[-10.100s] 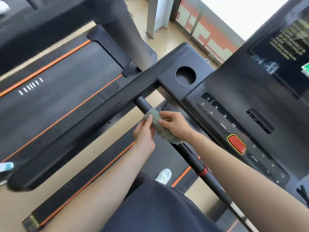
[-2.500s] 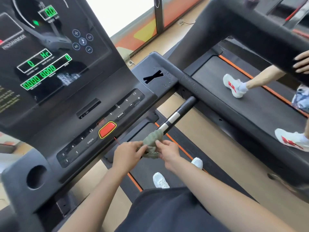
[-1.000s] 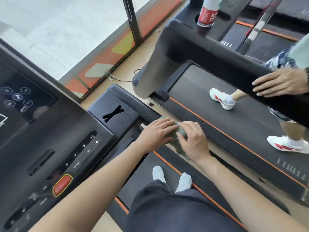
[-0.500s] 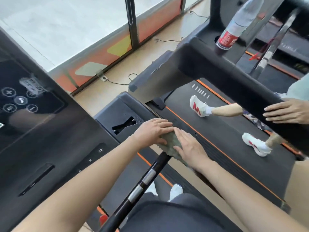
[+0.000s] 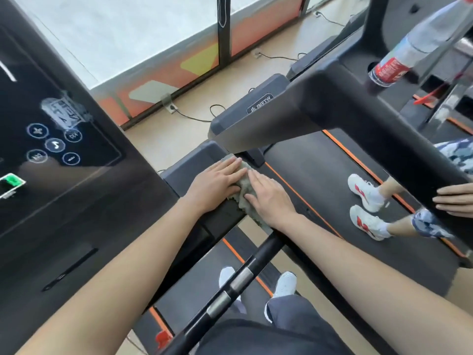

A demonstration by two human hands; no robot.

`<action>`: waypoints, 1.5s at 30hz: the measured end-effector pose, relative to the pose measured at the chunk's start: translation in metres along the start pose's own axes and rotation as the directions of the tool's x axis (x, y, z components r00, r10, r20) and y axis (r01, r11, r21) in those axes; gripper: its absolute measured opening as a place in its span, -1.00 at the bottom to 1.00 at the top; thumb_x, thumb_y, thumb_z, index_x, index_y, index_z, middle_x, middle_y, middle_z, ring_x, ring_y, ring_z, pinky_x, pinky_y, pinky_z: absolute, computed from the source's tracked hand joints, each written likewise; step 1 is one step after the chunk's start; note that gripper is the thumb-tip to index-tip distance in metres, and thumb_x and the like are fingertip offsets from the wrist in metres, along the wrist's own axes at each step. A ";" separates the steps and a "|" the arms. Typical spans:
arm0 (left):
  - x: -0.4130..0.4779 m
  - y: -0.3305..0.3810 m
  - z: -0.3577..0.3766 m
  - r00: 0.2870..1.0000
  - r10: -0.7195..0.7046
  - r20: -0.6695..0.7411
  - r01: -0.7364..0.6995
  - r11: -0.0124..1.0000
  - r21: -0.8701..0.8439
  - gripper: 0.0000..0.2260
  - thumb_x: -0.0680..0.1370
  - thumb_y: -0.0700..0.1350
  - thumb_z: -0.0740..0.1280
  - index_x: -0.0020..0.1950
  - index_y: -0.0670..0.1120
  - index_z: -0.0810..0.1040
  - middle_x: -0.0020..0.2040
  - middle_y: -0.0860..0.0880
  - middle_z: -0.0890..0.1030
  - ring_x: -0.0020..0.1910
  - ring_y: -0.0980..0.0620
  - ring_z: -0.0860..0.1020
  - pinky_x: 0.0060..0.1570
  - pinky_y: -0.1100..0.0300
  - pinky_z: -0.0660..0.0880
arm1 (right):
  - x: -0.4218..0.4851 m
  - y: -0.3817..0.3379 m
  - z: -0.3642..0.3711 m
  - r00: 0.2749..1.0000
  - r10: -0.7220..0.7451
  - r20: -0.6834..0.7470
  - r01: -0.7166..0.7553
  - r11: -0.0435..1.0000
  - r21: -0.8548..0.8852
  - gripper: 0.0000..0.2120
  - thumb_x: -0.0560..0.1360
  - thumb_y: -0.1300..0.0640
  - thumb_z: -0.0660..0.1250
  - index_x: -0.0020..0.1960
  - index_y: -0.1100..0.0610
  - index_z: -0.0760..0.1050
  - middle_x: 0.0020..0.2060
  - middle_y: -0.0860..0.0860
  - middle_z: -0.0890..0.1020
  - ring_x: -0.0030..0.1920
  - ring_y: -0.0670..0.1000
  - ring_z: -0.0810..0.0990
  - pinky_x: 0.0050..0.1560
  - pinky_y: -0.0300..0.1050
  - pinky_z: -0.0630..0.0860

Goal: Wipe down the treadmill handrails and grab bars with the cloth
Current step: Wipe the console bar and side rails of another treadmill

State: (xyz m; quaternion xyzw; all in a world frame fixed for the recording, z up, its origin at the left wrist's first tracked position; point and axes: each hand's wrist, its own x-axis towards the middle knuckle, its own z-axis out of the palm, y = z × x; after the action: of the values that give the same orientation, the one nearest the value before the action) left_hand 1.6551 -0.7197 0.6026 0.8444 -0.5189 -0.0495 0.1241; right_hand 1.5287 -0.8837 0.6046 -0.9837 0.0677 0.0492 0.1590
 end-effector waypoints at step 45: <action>-0.074 0.039 -0.009 0.838 -0.498 0.225 0.439 0.859 0.265 -0.26 0.58 0.32 -0.28 0.61 -0.13 -0.32 0.62 -0.23 -0.31 0.63 -0.17 -0.29 0.61 -0.07 -0.21 | 0.005 -0.015 0.004 0.926 -0.313 0.212 0.367 0.879 -0.305 -0.32 0.64 -0.21 -0.20 0.64 0.14 -0.06 0.63 0.05 -0.07 0.62 0.07 -0.19 0.59 0.15 -0.16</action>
State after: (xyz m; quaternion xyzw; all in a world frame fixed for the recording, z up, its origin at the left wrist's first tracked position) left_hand 1.5897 -0.6697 0.6176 0.9377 -0.3102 -0.1465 -0.0549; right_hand 1.5361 -0.8689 0.6050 -0.9858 -0.1284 0.1084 -0.0015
